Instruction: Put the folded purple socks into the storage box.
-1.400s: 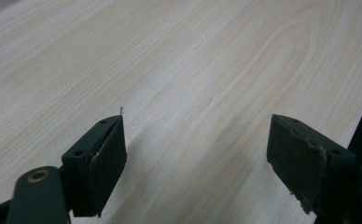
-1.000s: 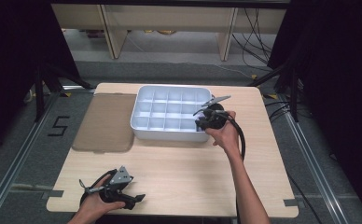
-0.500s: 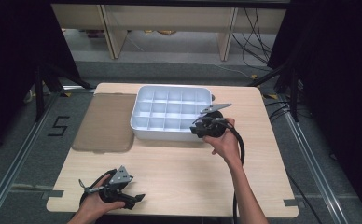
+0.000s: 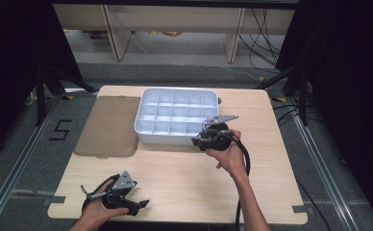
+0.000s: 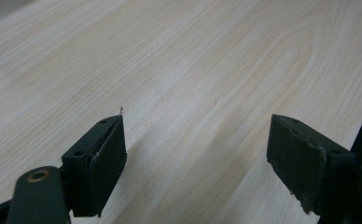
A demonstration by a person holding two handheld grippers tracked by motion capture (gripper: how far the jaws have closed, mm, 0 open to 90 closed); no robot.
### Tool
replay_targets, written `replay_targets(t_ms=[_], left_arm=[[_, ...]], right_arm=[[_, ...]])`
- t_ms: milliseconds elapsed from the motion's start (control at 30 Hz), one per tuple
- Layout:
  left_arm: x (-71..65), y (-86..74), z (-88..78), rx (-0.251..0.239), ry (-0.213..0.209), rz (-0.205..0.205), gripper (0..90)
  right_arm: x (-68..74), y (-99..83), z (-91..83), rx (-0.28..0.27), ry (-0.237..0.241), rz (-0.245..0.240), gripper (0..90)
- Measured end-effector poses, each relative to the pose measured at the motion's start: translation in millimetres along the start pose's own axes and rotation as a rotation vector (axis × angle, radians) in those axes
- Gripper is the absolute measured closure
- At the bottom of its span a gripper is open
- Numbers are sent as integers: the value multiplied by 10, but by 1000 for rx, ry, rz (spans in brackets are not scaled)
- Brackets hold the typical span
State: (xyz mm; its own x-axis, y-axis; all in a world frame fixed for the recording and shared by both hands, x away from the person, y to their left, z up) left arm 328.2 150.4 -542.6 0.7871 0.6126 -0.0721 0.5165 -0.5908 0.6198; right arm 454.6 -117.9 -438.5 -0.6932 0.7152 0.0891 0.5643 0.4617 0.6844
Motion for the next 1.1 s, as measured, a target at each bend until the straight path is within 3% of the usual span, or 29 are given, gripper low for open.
replay_targets(t_ms=[33,133,167,200,367,500,567,600,667,833,933,967,1000,1033,1067,1100], left_arm=[[-11,-5,5,0,-7,-21,194],[6,-12,-1,12,-4,-10,194],[21,-12,-6,15,9,1,194],[21,-11,1,12,5,-5,194],[34,-14,1,12,13,-9,194],[27,-10,-7,8,2,2,194],[19,-6,-2,-2,0,-8,194],[13,-9,0,-2,-3,-21,194],[27,-15,-6,9,4,-8,194],[38,-11,-11,11,10,15,194],[33,-15,-5,14,9,-6,194],[32,-14,-6,10,6,-7,194],[20,-14,-12,9,-4,-7,194],[31,-14,-8,9,8,-7,194],[30,-15,-7,9,7,-6,194],[31,-14,-11,10,10,1,194]], right_arm=[[17,-3,7,-10,5,6,542],[55,-15,-11,-8,14,40,497],[45,-14,-12,-16,5,18,485],[62,-21,-15,-15,3,37,474],[126,-53,2,-24,40,27,438],[187,-81,-7,-14,34,50,396],[200,-93,6,-27,37,28,370],[214,-102,-5,-20,29,39,361],[221,-114,-9,-12,18,20,351],[287,-151,7,-13,25,24,327],[301,-179,30,-3,18,14,316],[325,-183,60,-29,20,29,314],[318,-199,45,2,21,9,312],[339,-208,60,1,32,19,305],[339,-216,52,17,14,15,294],[345,-223,67,0,14,4,292]])
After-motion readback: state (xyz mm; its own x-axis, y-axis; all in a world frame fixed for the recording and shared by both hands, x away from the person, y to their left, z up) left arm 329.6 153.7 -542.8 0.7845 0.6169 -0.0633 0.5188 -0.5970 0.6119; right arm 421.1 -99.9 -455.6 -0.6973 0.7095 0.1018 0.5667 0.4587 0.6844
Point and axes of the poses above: each handheld gripper's, and its own axes: z roughly forward along the jaws, y roughly out of its top, x roughly to its left, the point moved 5 cm from there along z, roughly forward along the jaws, and after that the axes turned 6 degrees about x, right-handed, at the moved point
